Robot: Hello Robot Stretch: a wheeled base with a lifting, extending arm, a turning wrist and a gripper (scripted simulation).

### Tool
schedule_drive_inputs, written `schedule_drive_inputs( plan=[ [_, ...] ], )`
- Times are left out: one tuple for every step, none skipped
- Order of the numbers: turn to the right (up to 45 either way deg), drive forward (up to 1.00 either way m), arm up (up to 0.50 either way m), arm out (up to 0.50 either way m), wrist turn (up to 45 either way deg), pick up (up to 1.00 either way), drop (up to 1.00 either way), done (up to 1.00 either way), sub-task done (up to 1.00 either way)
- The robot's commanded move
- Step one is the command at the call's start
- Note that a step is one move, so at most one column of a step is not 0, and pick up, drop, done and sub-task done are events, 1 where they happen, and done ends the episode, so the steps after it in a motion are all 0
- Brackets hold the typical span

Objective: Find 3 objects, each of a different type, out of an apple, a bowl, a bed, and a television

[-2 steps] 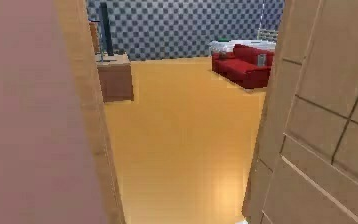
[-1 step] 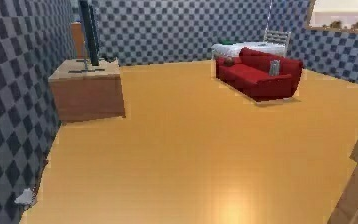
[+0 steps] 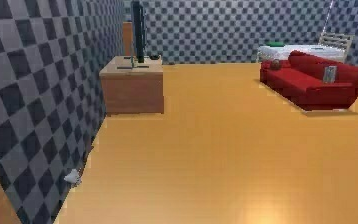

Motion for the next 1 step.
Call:
schedule_drive_inputs(
  plan=[
    [0.0,1.00,0.00,0.00,0.0,0.00,0.00,0.00,0.00]
  ],
)
